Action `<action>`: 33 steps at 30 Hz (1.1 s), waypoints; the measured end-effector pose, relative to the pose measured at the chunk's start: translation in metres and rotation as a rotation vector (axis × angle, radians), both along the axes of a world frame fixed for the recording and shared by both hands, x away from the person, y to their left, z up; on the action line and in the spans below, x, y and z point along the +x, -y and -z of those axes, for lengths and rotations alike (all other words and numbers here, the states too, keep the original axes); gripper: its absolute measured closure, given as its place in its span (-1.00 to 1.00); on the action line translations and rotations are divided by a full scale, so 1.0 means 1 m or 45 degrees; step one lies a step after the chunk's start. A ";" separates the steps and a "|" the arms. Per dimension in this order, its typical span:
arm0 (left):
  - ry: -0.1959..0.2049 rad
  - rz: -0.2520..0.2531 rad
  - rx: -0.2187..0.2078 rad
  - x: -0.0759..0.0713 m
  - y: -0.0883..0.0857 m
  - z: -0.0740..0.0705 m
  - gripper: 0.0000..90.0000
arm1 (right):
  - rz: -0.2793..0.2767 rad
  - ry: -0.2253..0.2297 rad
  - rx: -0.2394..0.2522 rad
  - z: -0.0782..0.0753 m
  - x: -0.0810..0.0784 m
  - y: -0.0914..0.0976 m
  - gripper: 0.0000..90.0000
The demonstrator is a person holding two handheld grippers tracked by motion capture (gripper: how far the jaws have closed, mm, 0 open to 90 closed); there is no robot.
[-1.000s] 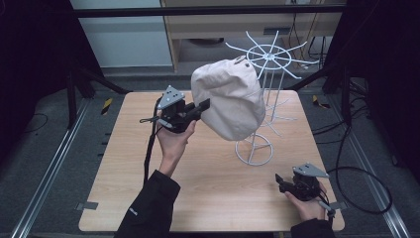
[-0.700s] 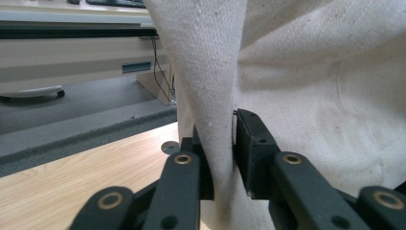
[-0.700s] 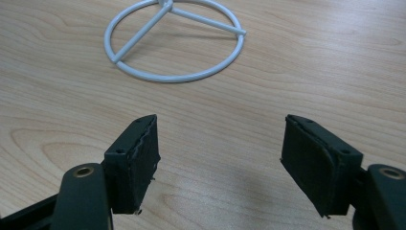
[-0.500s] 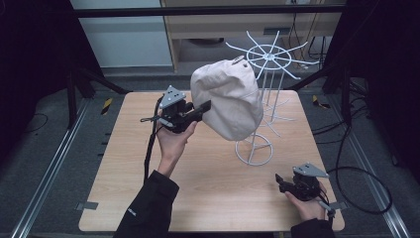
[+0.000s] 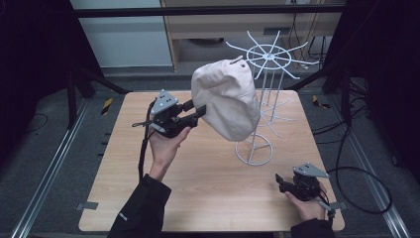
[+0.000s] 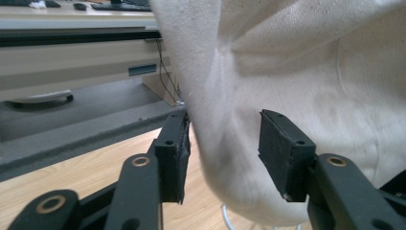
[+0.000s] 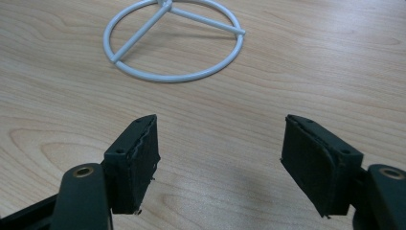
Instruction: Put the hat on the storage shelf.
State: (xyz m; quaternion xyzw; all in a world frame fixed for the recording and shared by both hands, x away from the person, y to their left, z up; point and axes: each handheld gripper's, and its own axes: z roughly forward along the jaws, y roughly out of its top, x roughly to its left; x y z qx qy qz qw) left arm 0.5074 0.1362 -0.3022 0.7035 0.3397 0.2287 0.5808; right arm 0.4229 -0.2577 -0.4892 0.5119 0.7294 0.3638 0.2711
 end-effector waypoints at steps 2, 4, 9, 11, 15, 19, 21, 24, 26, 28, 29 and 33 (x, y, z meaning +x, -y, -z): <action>0.004 -0.007 -0.003 -0.003 -0.006 0.001 0.15 | 0.001 0.000 -0.003 0.000 0.000 0.000 -0.36; 0.006 -0.010 -0.001 -0.006 -0.010 0.002 0.14 | 0.001 0.001 -0.001 0.000 0.000 0.000 -0.36; 0.008 -0.015 0.020 -0.014 -0.018 0.006 0.11 | 0.002 0.001 -0.001 0.000 0.000 0.000 -0.36; 0.004 -0.010 0.029 -0.020 -0.025 0.011 0.08 | 0.006 -0.002 0.005 0.000 0.000 0.000 -0.37; -0.002 -0.017 0.039 -0.026 -0.034 0.019 0.03 | 0.007 0.000 0.007 0.000 0.000 0.000 -0.39; -0.028 -0.033 0.050 -0.031 -0.047 0.034 -0.03 | 0.010 -0.001 0.011 0.000 0.000 -0.001 -0.43; -0.039 -0.056 0.072 -0.033 -0.054 0.041 -0.06 | 0.010 0.003 0.012 0.001 0.000 -0.001 -0.46; -0.068 -0.088 0.059 -0.032 -0.066 0.052 -0.11 | 0.008 -0.001 0.016 0.001 0.000 0.000 -0.49; -0.089 -0.112 0.084 -0.033 -0.076 0.064 -0.16 | 0.010 0.002 0.018 0.001 0.000 0.000 -0.50; -0.094 -0.121 0.093 -0.034 -0.079 0.068 -0.17 | 0.012 0.003 0.019 0.001 0.000 0.000 -0.50; -0.110 -0.135 0.103 -0.036 -0.087 0.075 -0.19 | 0.014 -0.002 0.020 0.002 0.000 0.000 -0.51; -0.139 -0.162 0.133 -0.039 -0.098 0.086 -0.22 | 0.018 -0.002 0.021 0.002 0.000 0.001 -0.52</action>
